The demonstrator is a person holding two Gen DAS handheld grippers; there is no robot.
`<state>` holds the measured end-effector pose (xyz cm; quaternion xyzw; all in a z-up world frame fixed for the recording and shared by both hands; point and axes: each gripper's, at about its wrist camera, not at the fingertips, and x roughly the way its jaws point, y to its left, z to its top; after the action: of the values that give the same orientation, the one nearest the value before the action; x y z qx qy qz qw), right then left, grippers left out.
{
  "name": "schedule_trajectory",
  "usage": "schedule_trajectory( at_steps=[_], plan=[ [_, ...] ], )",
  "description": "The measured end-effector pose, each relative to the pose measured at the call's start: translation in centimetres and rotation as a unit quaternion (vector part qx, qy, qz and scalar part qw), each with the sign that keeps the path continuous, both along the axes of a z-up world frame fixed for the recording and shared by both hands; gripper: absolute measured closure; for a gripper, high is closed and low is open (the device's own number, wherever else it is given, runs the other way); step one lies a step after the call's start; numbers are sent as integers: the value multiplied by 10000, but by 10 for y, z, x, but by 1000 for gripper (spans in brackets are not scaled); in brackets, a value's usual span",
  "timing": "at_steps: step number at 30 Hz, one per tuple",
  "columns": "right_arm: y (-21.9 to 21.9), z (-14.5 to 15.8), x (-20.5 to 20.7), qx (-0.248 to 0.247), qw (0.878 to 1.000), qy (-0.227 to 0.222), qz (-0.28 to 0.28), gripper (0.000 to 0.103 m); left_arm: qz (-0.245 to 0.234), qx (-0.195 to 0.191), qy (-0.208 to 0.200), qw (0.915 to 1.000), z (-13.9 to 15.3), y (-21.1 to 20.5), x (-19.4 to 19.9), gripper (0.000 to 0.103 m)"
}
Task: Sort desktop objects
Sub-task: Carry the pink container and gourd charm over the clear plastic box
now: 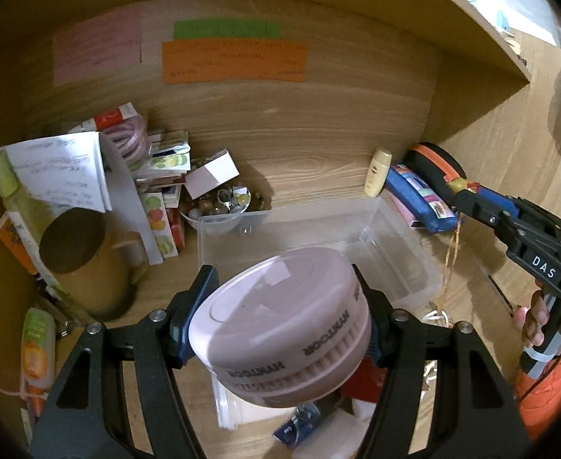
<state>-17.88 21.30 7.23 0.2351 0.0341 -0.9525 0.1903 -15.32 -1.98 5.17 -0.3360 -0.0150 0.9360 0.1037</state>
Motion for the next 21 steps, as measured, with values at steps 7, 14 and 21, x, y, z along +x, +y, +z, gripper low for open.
schedule_trajectory(
  at_steps=[7, 14, 21],
  plan=[
    [-10, -7, -26, 111, 9998, -165, 92, 75, 24, 15, -231, 9997, -11, -6, -34, 38],
    [-21, -24, -59, 303, 9979, -530, 227, 75, -91, -68, -563, 9984, -30, -2, -67, 38],
    [-31, -42, -78, 576, 9942, -808, 404, 75, -187, -114, -849, 9961, -46, 4, -92, 38]
  ],
)
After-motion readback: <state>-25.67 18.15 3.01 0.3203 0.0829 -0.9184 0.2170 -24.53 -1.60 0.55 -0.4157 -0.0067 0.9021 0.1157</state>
